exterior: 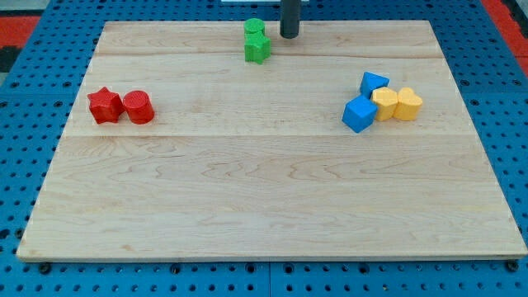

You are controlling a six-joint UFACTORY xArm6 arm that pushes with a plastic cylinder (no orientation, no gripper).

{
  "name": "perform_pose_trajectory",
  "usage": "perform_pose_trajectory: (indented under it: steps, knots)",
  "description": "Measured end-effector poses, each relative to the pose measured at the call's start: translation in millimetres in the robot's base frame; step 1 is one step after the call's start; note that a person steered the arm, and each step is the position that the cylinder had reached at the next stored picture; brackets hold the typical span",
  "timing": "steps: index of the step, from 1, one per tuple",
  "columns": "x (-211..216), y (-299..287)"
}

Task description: Push the green circle away from the green star

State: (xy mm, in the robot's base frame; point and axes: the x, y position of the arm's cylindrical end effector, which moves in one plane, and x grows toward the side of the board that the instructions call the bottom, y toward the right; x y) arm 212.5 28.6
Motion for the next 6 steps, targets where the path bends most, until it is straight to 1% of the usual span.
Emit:
perform_pose_trajectory:
  steps: [1,2,3,4,5,6]
  knots:
    - [4,-55]
    - [20,-106]
    - [22,-155]
    - [46,-176]
    - [-8,-179]
    - [24,-203]
